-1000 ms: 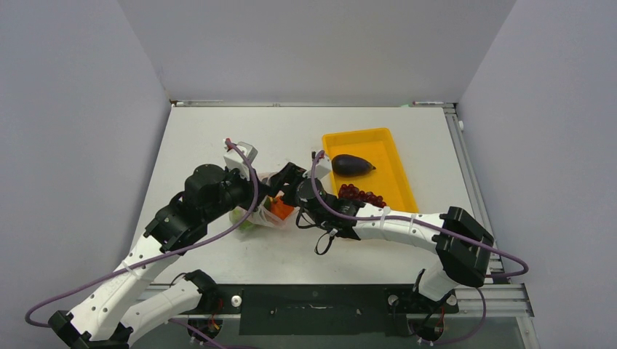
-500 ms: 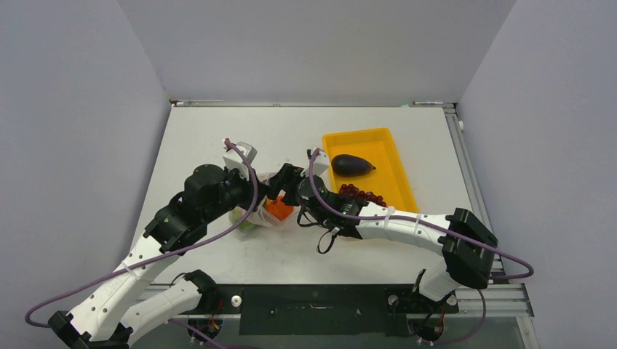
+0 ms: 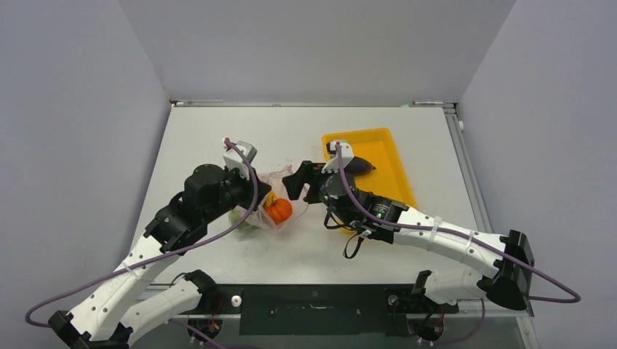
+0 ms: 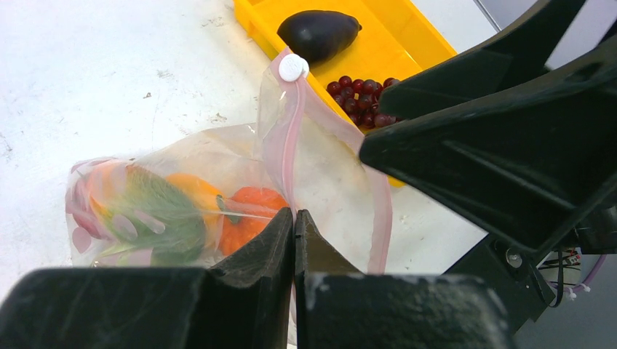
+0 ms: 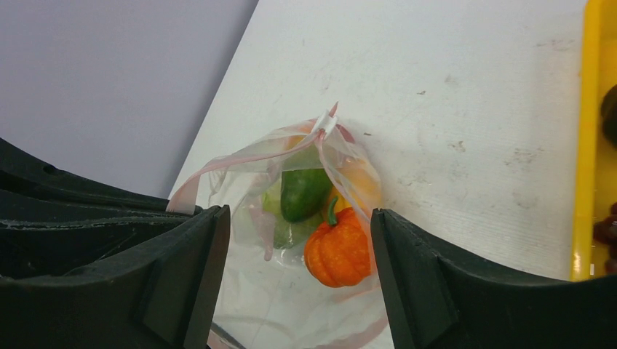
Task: Place the food in the zip-top bag and seal the zipper
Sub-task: Adjust the zipper food storage bag at the center of the board.
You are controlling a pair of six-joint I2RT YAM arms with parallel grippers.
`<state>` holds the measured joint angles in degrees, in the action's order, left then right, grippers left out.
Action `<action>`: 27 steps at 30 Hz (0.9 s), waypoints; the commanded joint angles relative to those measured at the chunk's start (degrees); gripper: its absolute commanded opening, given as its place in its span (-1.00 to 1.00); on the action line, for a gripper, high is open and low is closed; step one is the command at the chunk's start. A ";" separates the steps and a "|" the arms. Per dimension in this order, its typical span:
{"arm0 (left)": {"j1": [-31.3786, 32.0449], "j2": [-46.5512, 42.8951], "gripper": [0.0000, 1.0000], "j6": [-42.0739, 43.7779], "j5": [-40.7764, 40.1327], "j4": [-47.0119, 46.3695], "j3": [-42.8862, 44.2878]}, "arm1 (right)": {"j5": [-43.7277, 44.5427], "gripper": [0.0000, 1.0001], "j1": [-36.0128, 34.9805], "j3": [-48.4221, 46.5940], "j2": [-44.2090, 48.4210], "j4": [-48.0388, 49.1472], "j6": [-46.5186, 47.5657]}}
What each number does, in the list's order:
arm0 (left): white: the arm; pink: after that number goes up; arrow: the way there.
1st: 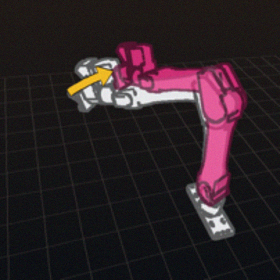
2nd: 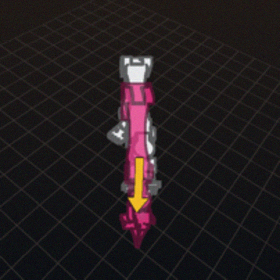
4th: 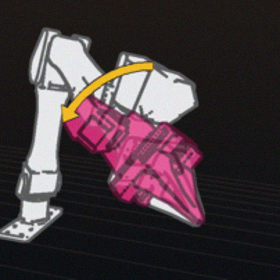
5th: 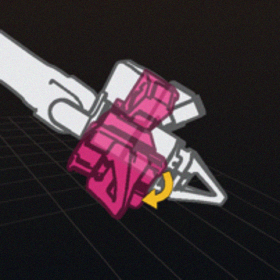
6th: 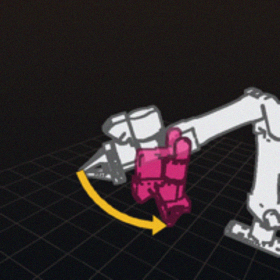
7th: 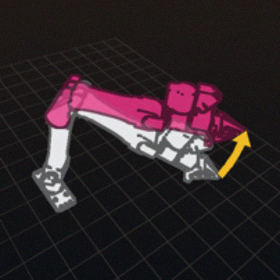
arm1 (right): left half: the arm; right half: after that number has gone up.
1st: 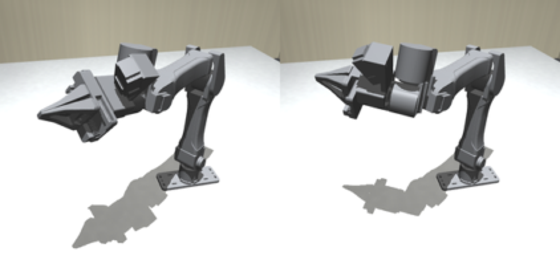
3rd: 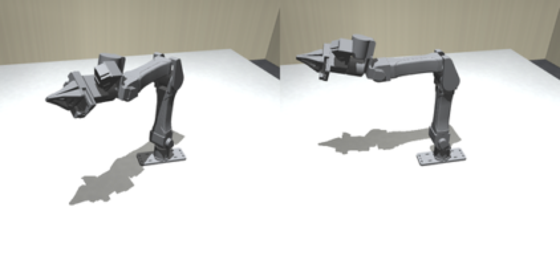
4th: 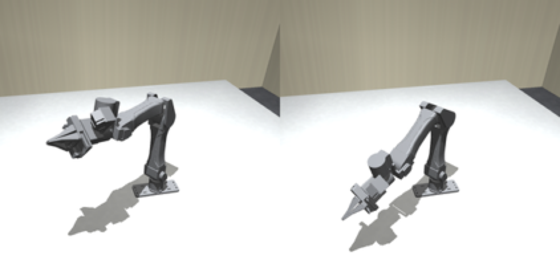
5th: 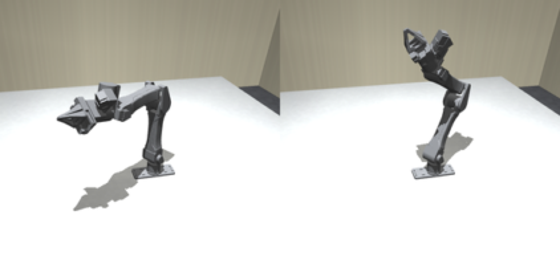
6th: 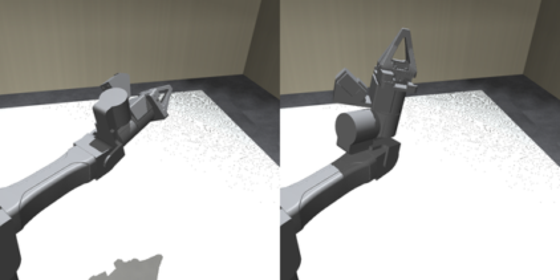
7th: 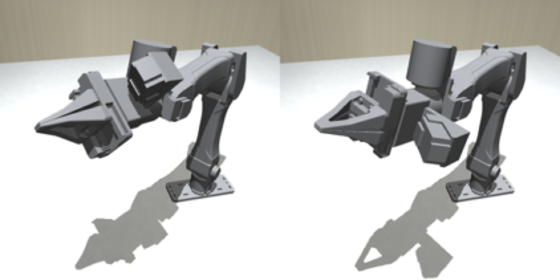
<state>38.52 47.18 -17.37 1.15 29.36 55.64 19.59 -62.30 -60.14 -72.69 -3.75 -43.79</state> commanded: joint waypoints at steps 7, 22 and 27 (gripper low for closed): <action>-0.10 -0.32 -1.00 0.14 0.02 -2.56 0.39 | 4.74 0.38 -0.10 -0.12 4.62 -7.06 3.69; -0.07 -0.33 -1.00 0.30 -0.14 -2.47 0.38 | 2.07 0.18 -0.10 3.16 -0.88 -6.85 2.06; -0.08 -0.37 -1.00 0.31 -0.18 -2.44 0.43 | 1.87 0.08 -0.10 3.32 -2.71 -6.79 1.96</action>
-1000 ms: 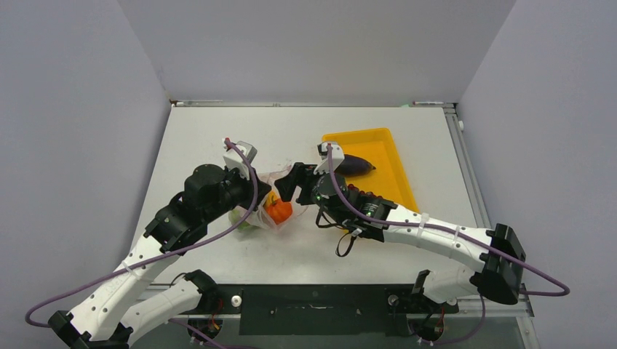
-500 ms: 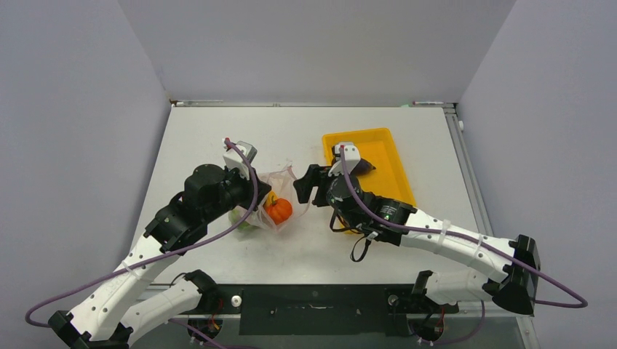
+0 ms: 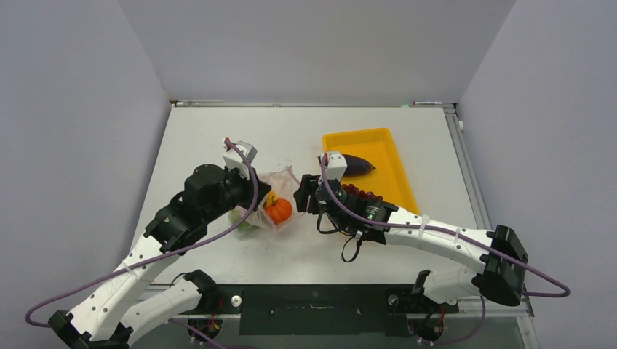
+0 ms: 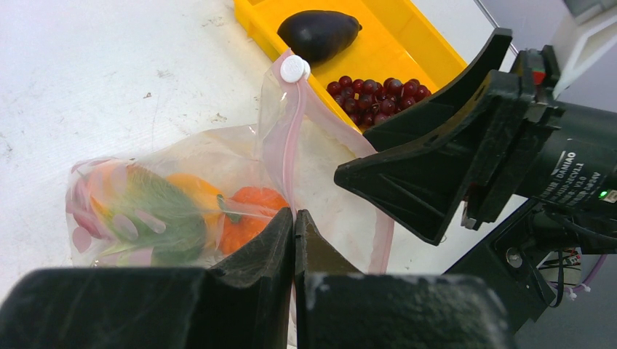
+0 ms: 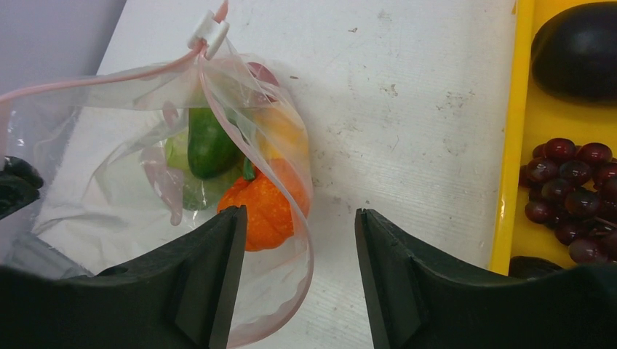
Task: Place the food in the zip-top bag and seal the zipper
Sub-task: Adjust the zipper food storage bag at the center of the board.
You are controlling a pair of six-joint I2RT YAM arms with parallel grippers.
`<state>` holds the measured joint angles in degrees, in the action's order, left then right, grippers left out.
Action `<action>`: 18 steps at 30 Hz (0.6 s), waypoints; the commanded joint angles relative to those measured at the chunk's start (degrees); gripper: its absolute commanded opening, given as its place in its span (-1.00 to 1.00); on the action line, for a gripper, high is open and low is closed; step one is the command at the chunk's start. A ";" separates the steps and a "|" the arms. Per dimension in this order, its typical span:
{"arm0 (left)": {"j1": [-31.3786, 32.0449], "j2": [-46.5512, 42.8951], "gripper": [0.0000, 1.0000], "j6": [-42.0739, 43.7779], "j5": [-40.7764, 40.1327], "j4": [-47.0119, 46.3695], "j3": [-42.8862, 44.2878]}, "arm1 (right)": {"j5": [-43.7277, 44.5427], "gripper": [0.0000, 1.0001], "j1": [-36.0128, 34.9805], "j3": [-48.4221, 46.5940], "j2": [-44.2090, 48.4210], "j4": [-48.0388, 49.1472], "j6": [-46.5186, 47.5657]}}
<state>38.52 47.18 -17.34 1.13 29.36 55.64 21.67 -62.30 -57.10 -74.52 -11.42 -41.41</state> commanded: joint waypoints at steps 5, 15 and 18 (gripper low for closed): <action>-0.04 -0.42 -1.00 0.29 -0.09 -2.45 0.46 | -0.53 -0.23 -0.10 -0.14 -2.17 0.73 -0.27; -0.03 -1.82 -1.00 0.38 -0.36 -2.93 0.12 | -0.54 -0.89 -0.10 -4.05 -1.63 0.33 2.07; -0.15 -2.97 -1.00 0.47 -0.55 -3.41 -0.09 | 0.33 -0.89 -0.09 -7.10 -0.99 -0.62 3.89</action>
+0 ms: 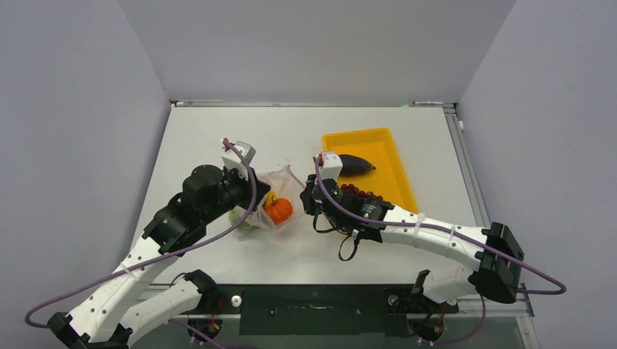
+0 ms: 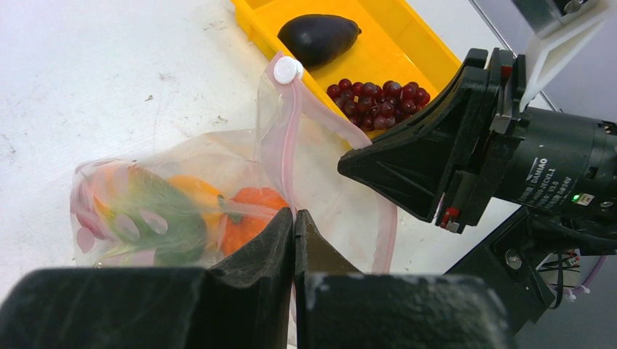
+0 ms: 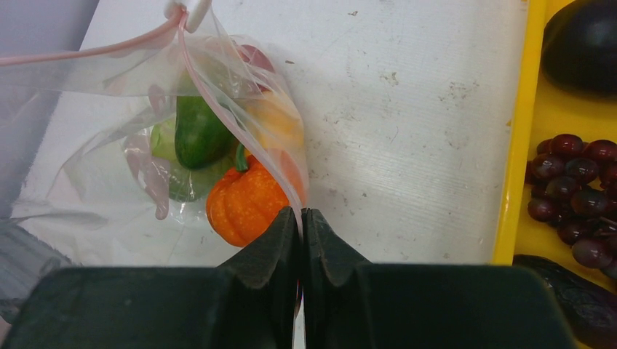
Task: Place the food in the zip-top bag and seal the zipper
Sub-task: Adjust the zipper food storage bag at the center of the board.
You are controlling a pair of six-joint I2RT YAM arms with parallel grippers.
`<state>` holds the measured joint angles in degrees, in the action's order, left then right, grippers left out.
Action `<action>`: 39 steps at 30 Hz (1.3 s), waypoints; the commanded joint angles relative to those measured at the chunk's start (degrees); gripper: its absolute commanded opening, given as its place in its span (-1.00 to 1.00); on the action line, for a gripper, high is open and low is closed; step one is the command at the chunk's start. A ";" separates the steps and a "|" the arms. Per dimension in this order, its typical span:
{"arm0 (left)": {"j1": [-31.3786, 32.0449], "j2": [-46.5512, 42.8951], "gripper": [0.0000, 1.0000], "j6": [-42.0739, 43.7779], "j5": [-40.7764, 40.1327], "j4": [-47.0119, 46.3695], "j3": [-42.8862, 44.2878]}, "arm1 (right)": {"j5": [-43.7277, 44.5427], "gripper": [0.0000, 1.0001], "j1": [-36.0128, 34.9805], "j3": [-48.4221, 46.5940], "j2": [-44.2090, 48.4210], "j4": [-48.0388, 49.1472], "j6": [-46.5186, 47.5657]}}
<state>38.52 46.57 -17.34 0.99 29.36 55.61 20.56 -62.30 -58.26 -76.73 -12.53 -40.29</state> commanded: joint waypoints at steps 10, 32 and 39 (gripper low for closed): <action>-0.16 -9.02 -1.00 0.30 -3.55 -5.23 -1.07 | 2.40 -0.89 -0.01 -15.63 0.48 -2.89 8.21; -0.19 -0.02 -1.00 -16.61 -4.95 1.16 -7.43 | 1.02 -0.89 3.17 -2.32 0.56 -0.19 5.64; -0.33 -1.36 -1.00 -14.18 -4.35 2.07 -0.92 | 1.08 -0.89 3.43 -7.49 1.72 -1.23 8.66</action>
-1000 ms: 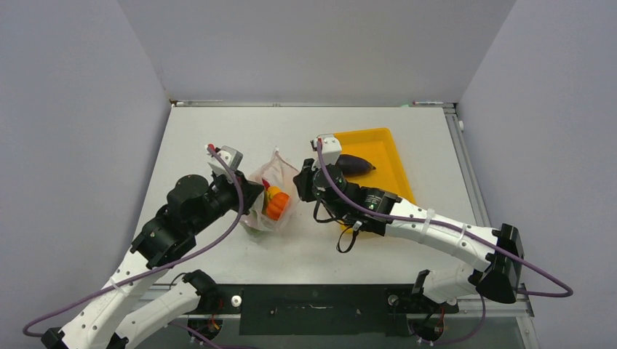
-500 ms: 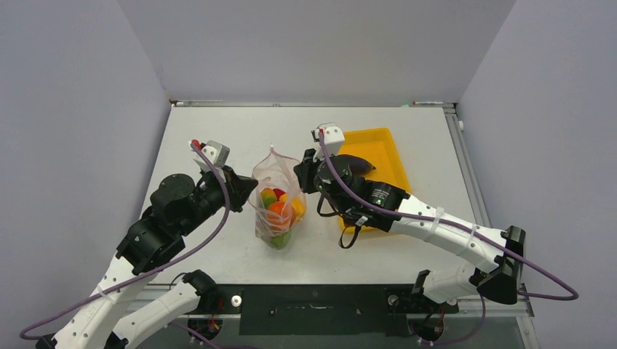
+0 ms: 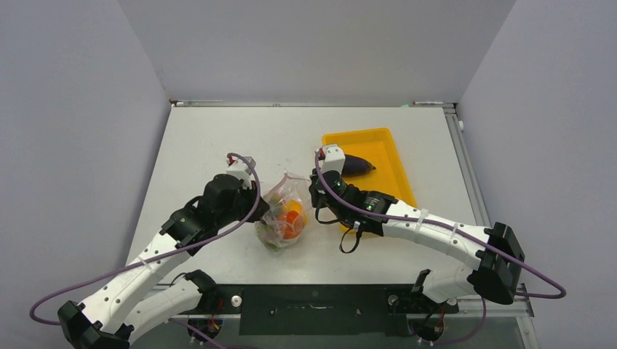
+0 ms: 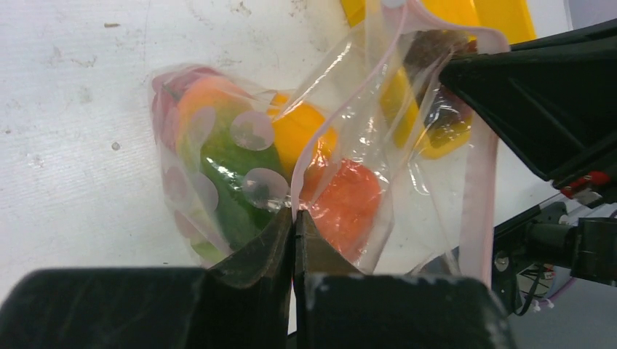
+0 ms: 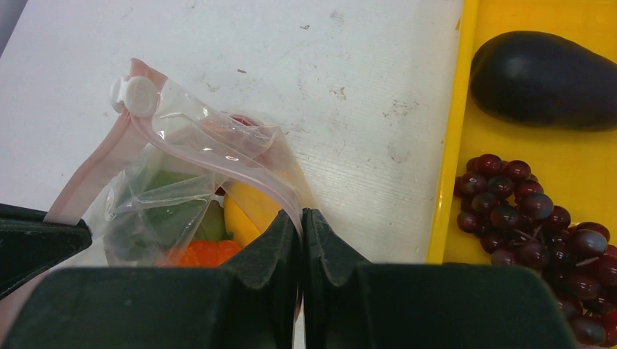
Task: Place the food in the zip-top bag and seal the zipper
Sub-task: Adjust the zipper food storage bag at the center of the board.
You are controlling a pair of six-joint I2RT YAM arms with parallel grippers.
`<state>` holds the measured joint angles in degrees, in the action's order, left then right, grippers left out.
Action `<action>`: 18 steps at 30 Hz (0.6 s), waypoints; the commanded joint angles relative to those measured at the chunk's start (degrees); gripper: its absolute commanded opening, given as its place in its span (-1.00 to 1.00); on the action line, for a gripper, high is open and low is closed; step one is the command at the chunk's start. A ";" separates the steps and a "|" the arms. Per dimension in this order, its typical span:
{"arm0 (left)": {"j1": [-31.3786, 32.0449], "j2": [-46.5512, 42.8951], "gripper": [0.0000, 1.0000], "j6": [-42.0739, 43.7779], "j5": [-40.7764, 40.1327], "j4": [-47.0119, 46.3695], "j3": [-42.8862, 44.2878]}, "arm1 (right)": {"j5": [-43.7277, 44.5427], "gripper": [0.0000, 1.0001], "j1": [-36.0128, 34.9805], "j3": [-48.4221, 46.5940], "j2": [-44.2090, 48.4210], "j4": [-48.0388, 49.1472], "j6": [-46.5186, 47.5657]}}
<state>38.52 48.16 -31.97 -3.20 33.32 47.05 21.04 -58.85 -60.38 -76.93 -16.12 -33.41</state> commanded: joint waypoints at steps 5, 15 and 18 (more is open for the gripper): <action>-0.30 -4.68 -1.00 4.42 -1.05 -1.35 13.87 | -0.19 -0.89 -0.14 -11.03 2.72 2.46 4.04; -0.75 -4.82 -1.00 9.61 -5.94 2.95 18.66 | -3.74 -0.89 -0.19 -13.63 1.47 4.27 4.16; -0.82 -5.07 -1.00 9.91 -6.62 2.28 16.45 | -3.79 -0.89 -0.18 -12.61 0.95 4.79 3.89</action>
<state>38.02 43.46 -24.08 -7.77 37.10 63.44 18.02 -58.92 -72.29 -76.07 -14.35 -29.95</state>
